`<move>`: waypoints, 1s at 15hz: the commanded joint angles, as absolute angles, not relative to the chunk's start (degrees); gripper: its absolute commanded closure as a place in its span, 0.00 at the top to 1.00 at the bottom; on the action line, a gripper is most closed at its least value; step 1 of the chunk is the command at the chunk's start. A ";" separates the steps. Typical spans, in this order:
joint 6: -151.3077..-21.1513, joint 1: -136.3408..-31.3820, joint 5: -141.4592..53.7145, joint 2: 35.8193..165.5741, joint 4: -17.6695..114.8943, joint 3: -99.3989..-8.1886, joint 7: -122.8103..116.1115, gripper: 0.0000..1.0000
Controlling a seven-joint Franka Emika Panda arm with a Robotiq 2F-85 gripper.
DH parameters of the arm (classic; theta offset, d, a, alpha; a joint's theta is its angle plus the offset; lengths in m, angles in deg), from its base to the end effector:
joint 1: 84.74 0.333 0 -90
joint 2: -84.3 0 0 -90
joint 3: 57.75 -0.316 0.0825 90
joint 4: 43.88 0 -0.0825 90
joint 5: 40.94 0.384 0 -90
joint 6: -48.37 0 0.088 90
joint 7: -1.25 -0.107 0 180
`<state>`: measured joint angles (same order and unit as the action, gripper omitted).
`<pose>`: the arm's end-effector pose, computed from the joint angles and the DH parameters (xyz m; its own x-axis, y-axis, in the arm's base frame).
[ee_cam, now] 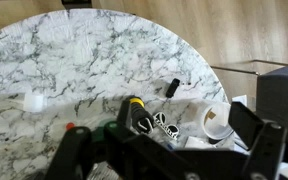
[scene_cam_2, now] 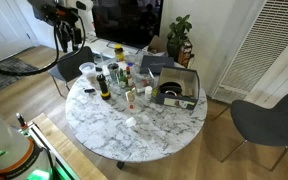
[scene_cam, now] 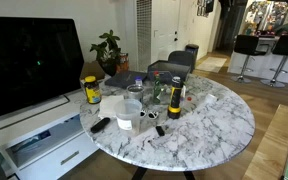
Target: Move the torch backwards
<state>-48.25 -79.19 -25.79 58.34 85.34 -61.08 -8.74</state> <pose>0.3955 0.0899 0.5313 0.9860 -0.0553 -0.1574 -0.0875 -0.9747 -0.2055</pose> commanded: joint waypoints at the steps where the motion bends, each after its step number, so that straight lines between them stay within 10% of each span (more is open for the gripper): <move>1: -48.01 -80.07 -25.53 58.36 85.19 -61.78 -8.47 1.00; 15: -56.27 -81.36 -26.14 60.89 87.49 -65.11 -17.21 1.00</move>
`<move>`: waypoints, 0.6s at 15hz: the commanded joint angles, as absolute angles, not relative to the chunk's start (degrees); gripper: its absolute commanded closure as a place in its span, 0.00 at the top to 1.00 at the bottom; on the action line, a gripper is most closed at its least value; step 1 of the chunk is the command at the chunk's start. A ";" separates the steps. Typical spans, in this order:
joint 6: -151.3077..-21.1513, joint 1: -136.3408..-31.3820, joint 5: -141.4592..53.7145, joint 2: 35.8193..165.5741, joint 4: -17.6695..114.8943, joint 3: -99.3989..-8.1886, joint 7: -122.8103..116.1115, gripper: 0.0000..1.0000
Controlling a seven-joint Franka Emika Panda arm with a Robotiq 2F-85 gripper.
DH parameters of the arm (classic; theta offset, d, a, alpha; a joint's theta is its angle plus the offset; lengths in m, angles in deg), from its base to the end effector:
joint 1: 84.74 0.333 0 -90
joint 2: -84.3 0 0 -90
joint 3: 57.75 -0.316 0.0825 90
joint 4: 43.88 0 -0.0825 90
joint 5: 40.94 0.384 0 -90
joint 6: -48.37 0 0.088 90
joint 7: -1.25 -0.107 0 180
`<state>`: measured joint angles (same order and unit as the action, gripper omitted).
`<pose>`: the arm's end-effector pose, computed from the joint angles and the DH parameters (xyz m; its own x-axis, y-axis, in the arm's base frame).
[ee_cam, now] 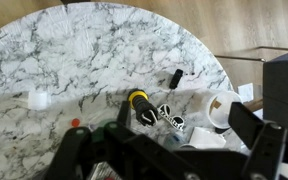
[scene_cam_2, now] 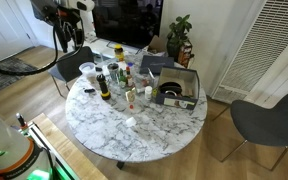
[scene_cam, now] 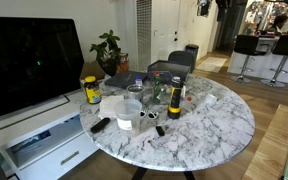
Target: Move the torch backwards
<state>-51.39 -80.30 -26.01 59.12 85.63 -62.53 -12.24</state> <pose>0.4035 0.0928 0.5268 0.9833 -0.1243 -0.1328 -0.1483 -0.9706 -0.1894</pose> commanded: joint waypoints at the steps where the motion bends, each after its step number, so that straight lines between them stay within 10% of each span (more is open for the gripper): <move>1: -59.20 -81.34 -25.92 61.76 88.67 -66.05 -19.65 1.00; 9: -75.74 -80.29 -28.89 69.77 95.58 -70.66 -31.15 1.00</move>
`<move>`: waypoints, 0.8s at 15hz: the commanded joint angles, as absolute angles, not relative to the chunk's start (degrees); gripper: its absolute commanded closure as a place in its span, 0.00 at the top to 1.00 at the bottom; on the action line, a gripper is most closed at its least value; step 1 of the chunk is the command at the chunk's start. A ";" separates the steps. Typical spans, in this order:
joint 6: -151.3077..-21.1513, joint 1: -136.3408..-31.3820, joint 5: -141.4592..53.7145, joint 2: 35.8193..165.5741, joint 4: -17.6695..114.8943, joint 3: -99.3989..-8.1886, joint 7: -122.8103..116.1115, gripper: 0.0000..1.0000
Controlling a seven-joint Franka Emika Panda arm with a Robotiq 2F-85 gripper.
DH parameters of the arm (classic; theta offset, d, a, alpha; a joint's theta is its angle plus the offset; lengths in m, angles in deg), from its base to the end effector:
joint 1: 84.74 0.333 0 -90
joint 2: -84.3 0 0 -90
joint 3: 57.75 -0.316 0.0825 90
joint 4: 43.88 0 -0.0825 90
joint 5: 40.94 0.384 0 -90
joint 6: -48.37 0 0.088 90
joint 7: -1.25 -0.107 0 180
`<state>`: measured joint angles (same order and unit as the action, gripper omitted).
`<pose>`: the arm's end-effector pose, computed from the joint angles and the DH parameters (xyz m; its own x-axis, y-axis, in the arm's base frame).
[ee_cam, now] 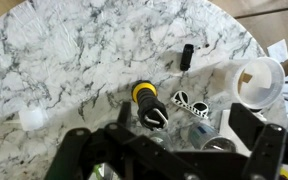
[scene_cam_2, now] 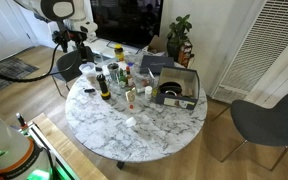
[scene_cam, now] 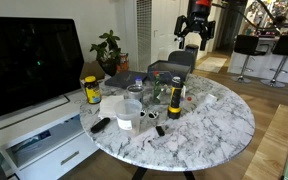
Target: Move the torch backwards
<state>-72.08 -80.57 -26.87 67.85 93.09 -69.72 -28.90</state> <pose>0.4301 0.1383 0.4261 0.9277 -0.3629 -0.0872 -0.3716 -0.9200 -0.1244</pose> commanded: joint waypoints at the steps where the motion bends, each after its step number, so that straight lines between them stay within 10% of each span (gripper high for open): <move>1: -76.68 -80.18 -29.72 70.62 96.11 -70.83 -31.26 1.00; 12: -76.78 -79.53 -29.77 72.02 95.25 -69.78 -29.78 1.00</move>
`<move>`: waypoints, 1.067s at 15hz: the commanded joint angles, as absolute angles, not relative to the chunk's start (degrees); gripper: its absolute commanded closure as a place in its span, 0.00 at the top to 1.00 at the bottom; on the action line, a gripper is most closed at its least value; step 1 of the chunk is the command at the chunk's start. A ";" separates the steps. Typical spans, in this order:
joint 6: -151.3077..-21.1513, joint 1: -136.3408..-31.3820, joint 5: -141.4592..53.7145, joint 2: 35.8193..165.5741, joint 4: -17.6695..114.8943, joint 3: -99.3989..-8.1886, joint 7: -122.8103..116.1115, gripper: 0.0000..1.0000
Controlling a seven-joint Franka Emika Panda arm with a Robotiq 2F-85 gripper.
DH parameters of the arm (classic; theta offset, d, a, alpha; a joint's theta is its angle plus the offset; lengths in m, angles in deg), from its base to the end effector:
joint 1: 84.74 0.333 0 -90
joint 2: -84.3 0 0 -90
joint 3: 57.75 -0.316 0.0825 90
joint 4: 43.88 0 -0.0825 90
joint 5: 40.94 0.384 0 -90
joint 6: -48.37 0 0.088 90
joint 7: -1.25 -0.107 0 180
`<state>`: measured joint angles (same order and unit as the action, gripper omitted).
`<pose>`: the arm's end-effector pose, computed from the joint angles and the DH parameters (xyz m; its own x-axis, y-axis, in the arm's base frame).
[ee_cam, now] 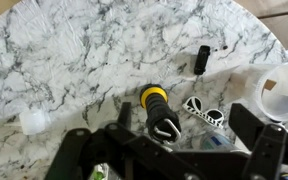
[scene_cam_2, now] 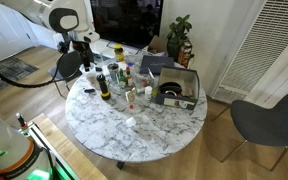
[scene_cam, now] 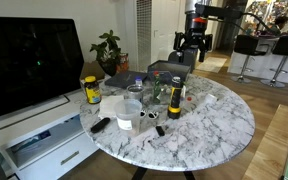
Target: Move the torch backwards
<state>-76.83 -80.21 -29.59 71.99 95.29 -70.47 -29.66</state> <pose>0.4329 0.1421 0.3833 0.9330 -0.3488 -0.0892 -0.3555 -0.9316 -0.0756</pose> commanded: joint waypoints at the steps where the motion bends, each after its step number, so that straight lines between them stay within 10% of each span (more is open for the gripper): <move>1: -77.05 -79.64 -30.02 72.64 94.95 -69.78 -29.87 1.00; 16: -88.68 -79.08 -34.22 89.55 90.64 -66.10 -27.79 1.00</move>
